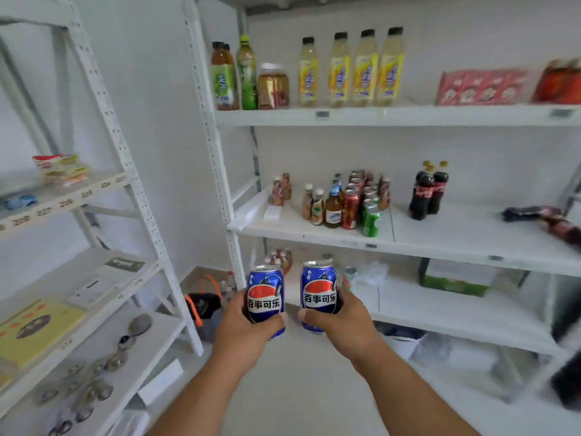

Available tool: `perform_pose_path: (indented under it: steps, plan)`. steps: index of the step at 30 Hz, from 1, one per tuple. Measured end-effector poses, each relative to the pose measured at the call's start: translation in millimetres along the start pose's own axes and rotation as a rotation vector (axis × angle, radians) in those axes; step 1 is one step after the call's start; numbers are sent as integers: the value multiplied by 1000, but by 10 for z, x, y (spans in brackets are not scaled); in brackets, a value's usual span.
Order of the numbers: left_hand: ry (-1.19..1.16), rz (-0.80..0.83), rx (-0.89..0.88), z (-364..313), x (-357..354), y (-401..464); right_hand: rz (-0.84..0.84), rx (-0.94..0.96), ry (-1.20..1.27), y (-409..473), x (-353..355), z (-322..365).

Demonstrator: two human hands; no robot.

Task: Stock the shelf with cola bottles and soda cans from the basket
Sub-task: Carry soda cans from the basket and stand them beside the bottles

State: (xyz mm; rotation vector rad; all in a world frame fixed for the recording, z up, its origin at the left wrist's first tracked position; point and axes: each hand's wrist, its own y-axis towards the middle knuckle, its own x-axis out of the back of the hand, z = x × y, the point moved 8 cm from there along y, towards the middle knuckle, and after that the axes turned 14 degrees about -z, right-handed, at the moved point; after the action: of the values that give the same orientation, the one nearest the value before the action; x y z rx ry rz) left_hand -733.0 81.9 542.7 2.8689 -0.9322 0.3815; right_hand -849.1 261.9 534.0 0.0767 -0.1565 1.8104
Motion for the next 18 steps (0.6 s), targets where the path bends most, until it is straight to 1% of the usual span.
perform_pose_path:
  steps: [6,10,12,14,18]
  plan:
    - [-6,211,-73,-344,-1095,-107,-239,-12,-18,152,1112,-100]
    - [-25,329,-122,-509,-1657,-174,-385,-18,-28,222,1652,-130]
    - [-47,368,-140,-626,-1842,-184,-421,-18,-38,282,1791,-140]
    - [-60,442,-145,-680,-2129,-106,-493,-18,-46,415,1927,-161]
    - [-78,468,-146,-669,-2336,-28,-526,-25,-62,484,1999,-158]
